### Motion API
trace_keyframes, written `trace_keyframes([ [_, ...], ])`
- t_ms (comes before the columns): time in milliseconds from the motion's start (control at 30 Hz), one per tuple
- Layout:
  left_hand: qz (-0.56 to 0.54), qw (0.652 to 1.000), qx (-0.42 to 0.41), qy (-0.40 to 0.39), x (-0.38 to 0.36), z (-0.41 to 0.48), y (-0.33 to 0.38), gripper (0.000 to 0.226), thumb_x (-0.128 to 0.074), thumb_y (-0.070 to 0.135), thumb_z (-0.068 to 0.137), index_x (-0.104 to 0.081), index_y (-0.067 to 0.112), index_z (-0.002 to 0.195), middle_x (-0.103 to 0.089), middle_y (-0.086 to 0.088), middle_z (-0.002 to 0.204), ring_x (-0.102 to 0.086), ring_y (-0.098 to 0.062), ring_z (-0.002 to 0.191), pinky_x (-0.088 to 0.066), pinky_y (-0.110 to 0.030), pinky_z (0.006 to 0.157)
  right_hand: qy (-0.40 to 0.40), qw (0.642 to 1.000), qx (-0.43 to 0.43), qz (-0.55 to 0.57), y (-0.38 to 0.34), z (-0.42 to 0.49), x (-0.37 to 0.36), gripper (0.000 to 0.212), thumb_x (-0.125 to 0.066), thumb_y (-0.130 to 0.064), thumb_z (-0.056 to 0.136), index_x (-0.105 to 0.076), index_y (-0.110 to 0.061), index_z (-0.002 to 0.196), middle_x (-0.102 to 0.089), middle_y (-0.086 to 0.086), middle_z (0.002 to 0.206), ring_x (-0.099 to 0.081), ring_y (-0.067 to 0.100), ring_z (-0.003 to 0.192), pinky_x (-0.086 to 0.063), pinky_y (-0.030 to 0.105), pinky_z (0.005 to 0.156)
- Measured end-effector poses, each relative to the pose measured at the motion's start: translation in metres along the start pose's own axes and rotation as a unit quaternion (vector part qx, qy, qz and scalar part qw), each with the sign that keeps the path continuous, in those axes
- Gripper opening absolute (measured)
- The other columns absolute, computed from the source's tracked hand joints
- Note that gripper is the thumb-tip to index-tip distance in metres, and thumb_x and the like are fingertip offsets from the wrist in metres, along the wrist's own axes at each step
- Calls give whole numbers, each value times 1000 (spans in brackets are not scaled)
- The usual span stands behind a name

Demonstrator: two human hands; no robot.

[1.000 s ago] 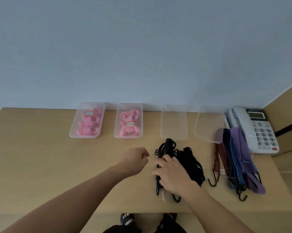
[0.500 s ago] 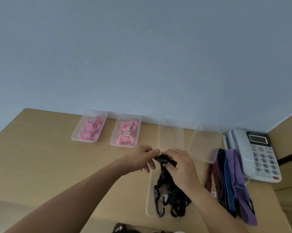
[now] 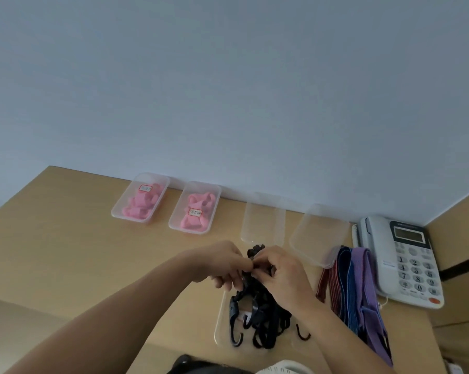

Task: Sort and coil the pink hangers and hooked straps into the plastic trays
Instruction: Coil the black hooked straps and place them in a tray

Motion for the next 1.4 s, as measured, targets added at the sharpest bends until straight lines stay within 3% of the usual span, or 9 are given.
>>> trace_keyframes([
  [267, -54, 996, -70, -1, 17, -31, 22, 19, -50, 27, 67, -42, 16, 53, -43, -7, 51, -41, -21, 45, -29, -27, 49, 36, 997, -2, 61, 6, -3, 15, 11, -59, -34, 80, -62, -37, 90, -62, -19, 91, -57, 5, 89, -43, 13, 74],
  [433, -102, 985, -137, -33, 19, -44, 47, 17, -42, 22, 72, -34, 13, 60, -33, -6, 50, -32, -18, 46, -20, -34, 53, 95, 989, 22, 108, -15, 10, 30, 33, -62, -42, 82, -55, -25, 109, -56, -11, 106, -54, 12, 103, -36, 12, 87],
  [567, -148, 973, -169, -59, 28, -60, 62, 16, -38, 22, 76, -34, 14, 63, -32, 0, 47, -30, -15, 43, -25, -26, 47, 111, 978, 55, 167, -35, 18, 46, 43, -59, -45, 87, -54, -20, 121, -58, -6, 114, -55, 13, 110, -40, 17, 94],
  [767, -199, 957, -212, -4, 34, -63, 75, 20, -41, 19, 80, -42, 14, 60, -41, -4, 50, -35, -17, 44, -26, -25, 46, 56, 928, -37, 367, -62, 23, 44, 34, -49, -37, 94, -59, -8, 109, -67, 8, 82, -63, 21, 70, -50, 26, 66],
  [933, -232, 935, -257, 73, 44, -63, 80, 22, -48, 25, 86, -54, 11, 70, -52, -8, 56, -42, -19, 41, -31, -21, 42, 35, 888, -83, 452, -83, 28, 46, 42, -50, -55, 84, -65, -19, 99, -66, 13, 85, -56, 24, 62, -47, 31, 52],
  [1067, -250, 916, -313, 42, 56, -70, 93, 24, -49, 27, 91, -61, 11, 77, -49, -2, 54, -41, -17, 41, -32, -23, 43, 51, 859, -115, 496, -92, 38, 59, 45, -61, -52, 80, -63, -17, 109, -69, 17, 104, -55, 26, 64, -45, 39, 55],
  [1167, -277, 897, -344, -8, 62, -74, 101, 22, -51, 25, 94, -64, 8, 89, -48, -2, 53, -42, -16, 41, -37, -22, 45, 67, 839, -116, 527, -105, 44, 65, 54, -61, -55, 82, -62, -9, 109, -69, 18, 93, -50, 20, 50, -44, 35, 50],
  [1300, -262, 896, -357, -30, 69, -75, 104, 18, -54, 24, 93, -59, 7, 94, -54, -5, 55, -45, -17, 42, -38, -23, 46, 130, 857, -131, 482, -116, 47, 66, 50, -53, -58, 89, -64, -10, 97, -63, 14, 68, -34, 14, 35, -34, 24, 38],
  [1400, -200, 907, -369, 39, 75, -76, 103, 22, -56, 27, 91, -57, 5, 93, -57, -7, 56, -47, -18, 42, -38, -22, 44, 185, 867, -192, 421, -112, 44, 62, 53, -50, -61, 89, -56, -10, 100, -70, 12, 72, -37, 15, 36, -35, 27, 39],
])
Point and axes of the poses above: each hand's wrist, its own z-axis towards the middle knuckle, its own x-axis out of the back of the hand, y = z × x, the point moved 5 cm from there along z, towards the middle knuckle
